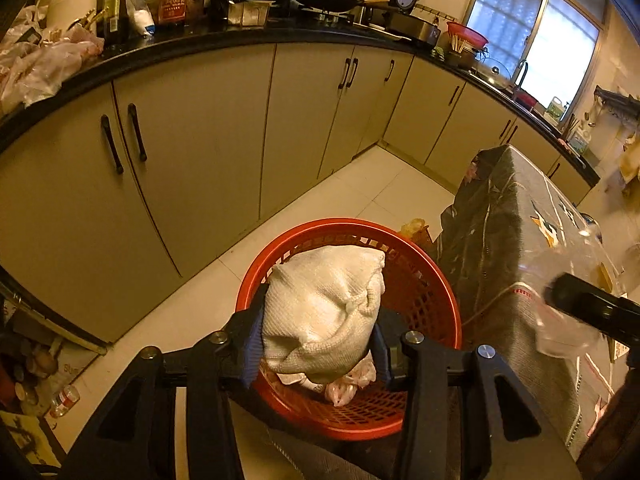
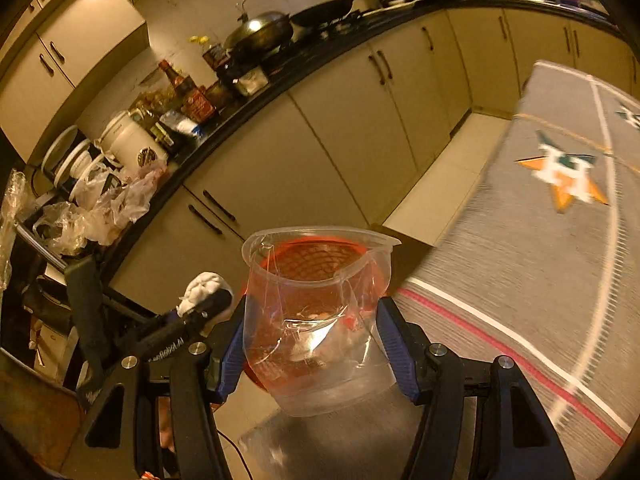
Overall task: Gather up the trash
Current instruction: 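Carry cloth and cup over the red basket and open both tools, then move back to the table and grasp the long white barcode box with right tool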
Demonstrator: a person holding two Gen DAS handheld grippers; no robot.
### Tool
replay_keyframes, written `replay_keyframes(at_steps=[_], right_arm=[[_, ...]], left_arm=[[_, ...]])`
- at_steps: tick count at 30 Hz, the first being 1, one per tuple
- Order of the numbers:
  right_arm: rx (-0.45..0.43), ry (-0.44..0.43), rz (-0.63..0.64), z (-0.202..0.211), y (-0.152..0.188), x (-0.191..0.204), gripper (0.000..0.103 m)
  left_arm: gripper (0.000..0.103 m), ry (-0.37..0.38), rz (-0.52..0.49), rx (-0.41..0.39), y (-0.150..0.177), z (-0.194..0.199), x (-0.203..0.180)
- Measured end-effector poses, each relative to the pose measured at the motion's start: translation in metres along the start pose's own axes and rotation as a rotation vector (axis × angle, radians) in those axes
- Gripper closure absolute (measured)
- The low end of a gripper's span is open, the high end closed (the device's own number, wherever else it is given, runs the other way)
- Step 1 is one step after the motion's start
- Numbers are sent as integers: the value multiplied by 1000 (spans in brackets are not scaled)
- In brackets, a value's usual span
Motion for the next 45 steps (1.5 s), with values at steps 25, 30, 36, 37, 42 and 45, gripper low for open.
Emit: replay_keyframes(at_steps=[25, 30, 36, 37, 42, 45], right_arm=[[-53, -12, 10, 35, 6, 1, 24], [-101, -2, 44, 67, 8, 4, 23], [-133, 22, 43, 100, 14, -6, 22], [-138, 30, 33, 107, 16, -10, 22], [-163, 55, -16, 134, 22, -34, 22], [-184, 72, -32, 152, 24, -45, 22]], left_arm=[[29, -156, -125, -63, 19, 43, -20], [29, -181, -168, -87, 21, 61, -34], [28, -174, -192, -97, 23, 78, -51], [28, -172, -197, -98, 24, 80, -54], [28, -155, -232, -106, 29, 93, -74], [28, -144, -259, -112, 32, 100, -88]])
Point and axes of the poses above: each gripper's, at about its wrist camera, not at the fingertips, and z roughly against the way its jaws point, x to its left, y to its underside, the point moved 4 cm from there along -z, roughly the way its jaws point, and after that the axes turned 15 degrees about -x, right-handed, at the moved point
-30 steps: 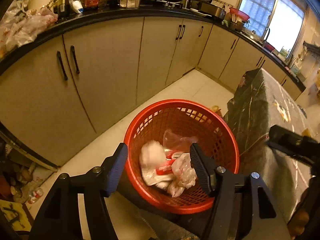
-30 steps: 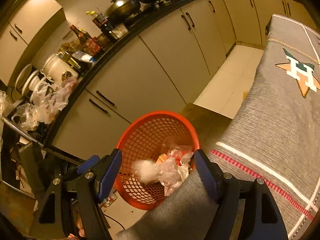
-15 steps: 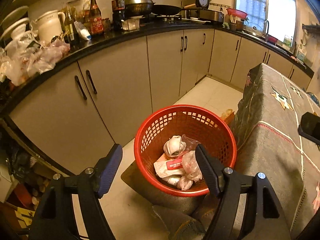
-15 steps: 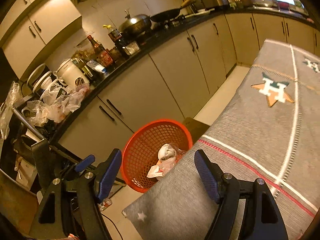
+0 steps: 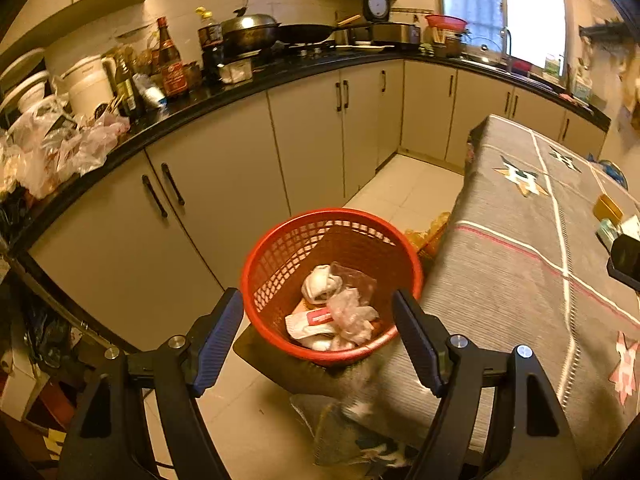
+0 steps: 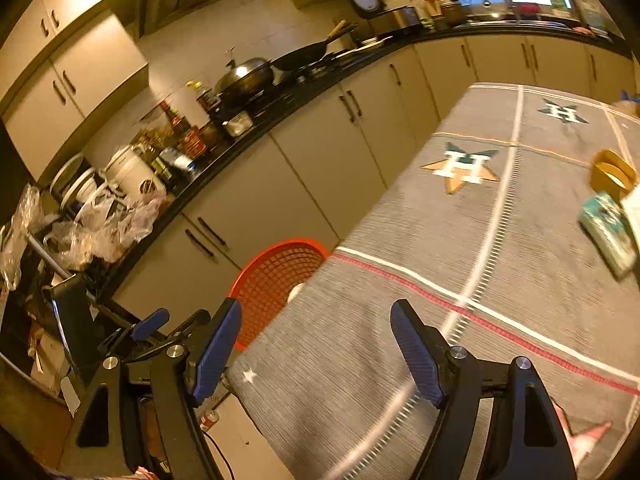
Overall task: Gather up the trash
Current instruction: 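Move back to the table and grasp the long white barcode box with right tool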
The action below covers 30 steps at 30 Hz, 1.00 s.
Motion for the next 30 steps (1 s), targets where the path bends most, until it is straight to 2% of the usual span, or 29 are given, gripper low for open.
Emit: replay_keyframes(at_steps=[16, 23, 30], right_arm=[[-87, 105, -66, 81, -2, -74, 20], [-122, 223, -120, 118, -3, -134, 20], [-131, 358, -138, 142, -10, -193, 18]], left_arm=[[25, 67, -114, -17, -5, 30, -64], [25, 138, -125, 1, -7, 32, -94], [25, 240, -149, 15, -6, 33, -138]])
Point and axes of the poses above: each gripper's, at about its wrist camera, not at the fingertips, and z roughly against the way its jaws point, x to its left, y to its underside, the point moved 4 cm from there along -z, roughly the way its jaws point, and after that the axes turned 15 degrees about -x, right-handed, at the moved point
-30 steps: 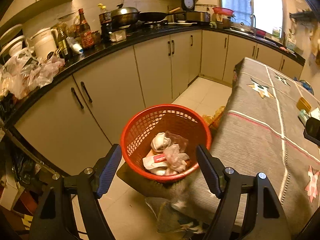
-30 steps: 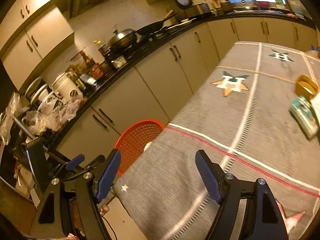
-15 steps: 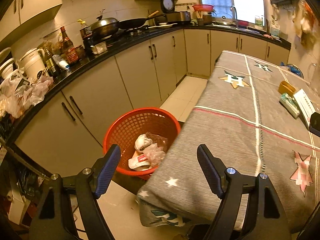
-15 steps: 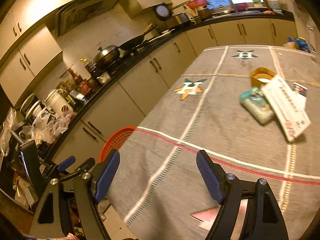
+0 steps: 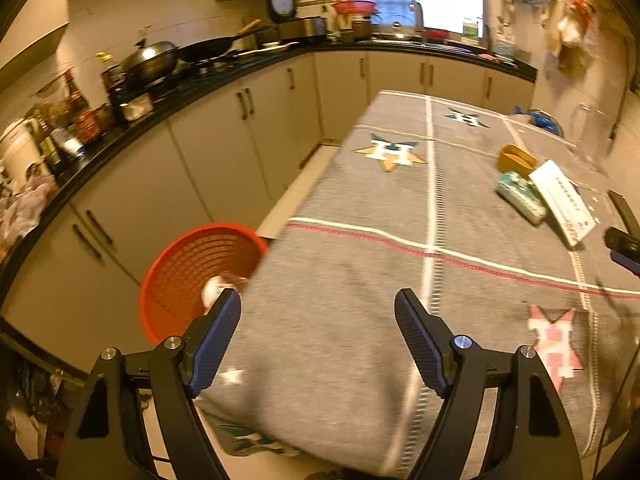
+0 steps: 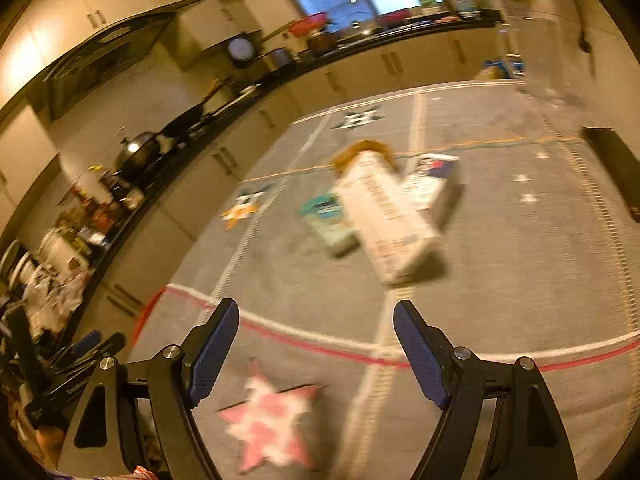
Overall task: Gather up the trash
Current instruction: 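Move back to the table and grasp the long white barcode box with right tool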
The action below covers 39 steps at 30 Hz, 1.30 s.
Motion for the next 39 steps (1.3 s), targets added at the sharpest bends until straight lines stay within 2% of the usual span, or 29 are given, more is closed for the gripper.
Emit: replay_keyframes(at_steps=[4, 8, 13, 15, 16, 17, 19, 22, 29, 35, 39], right_arm=[[-16, 85, 54, -12, -17, -22, 18], [-7, 121, 87, -37, -34, -34, 18], [46, 108, 75, -66, -34, -37, 19], [46, 90, 91, -69, -31, -34, 25], [48, 83, 100, -70, -29, -32, 33], [51, 74, 107, -71, -27, -30, 49], [59, 49, 104, -72, -25, -30, 72], [42, 20, 79, -66, -24, -33, 88], [1, 70, 11, -54, -29, -53, 88], [-35, 71, -49, -44, -37, -65, 88], [-63, 84, -85, -35, -43, -73, 88]], left_arm=[[25, 42, -20, 7, -1, -3, -21], [25, 94, -19, 24, -5, -8, -38], [25, 170, 12, 38, -19, -16, -59], [25, 197, 13, 43, -26, -24, -71], [25, 208, 13, 46, -28, -28, -76], [25, 216, 13, 50, -31, -32, -81], [25, 237, 16, 57, -37, -43, -95], [24, 265, 20, 85, -43, -62, -118], [24, 366, 85, 218, -49, -113, -175], [24, 416, 107, 231, -60, -142, -219], [24, 406, 60, 216, -68, -156, -241]])
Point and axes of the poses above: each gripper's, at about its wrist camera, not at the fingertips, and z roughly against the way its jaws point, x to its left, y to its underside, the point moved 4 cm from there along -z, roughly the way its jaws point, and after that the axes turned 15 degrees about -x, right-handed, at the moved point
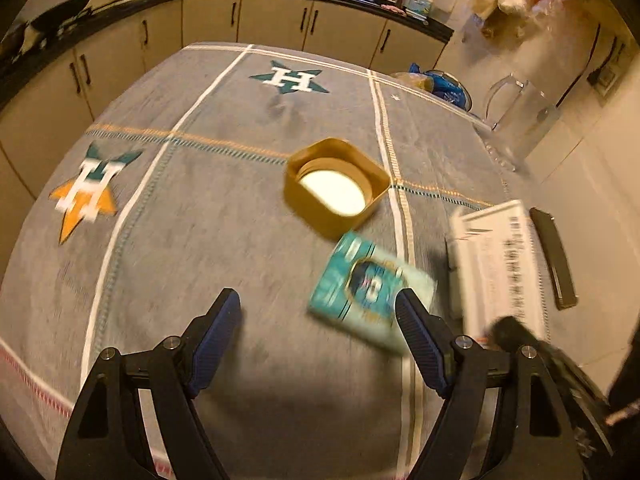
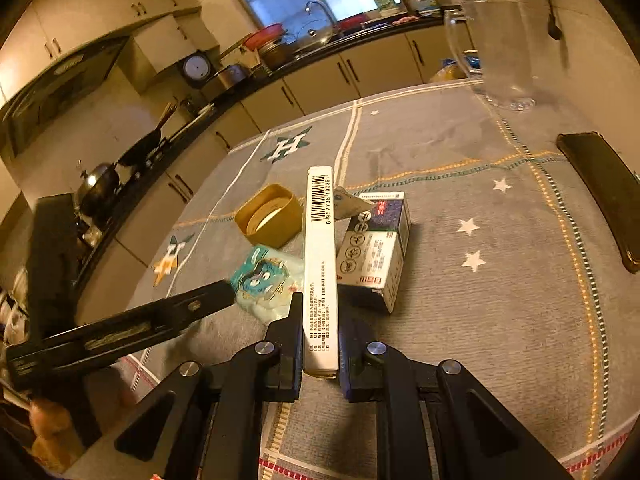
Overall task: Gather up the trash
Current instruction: 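Move back to the table and grasp the long white barcode box with right tool, then grasp the teal packet with left tool while right tool holds the white box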
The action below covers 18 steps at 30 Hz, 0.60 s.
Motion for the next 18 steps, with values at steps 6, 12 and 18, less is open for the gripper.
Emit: replay_keyframes(at_steps=[6, 12, 18], right_arm=[[-62, 17, -66, 13, -14, -15, 88], [-81, 23, -89, 19, -17, -19, 88], [-79, 22, -73, 21, -13, -17, 88]], left_arm=[[24, 10, -42, 21, -7, -25, -23], [24, 19, -88, 26, 3, -34, -42], [82, 1, -151, -7, 9, -14, -41]])
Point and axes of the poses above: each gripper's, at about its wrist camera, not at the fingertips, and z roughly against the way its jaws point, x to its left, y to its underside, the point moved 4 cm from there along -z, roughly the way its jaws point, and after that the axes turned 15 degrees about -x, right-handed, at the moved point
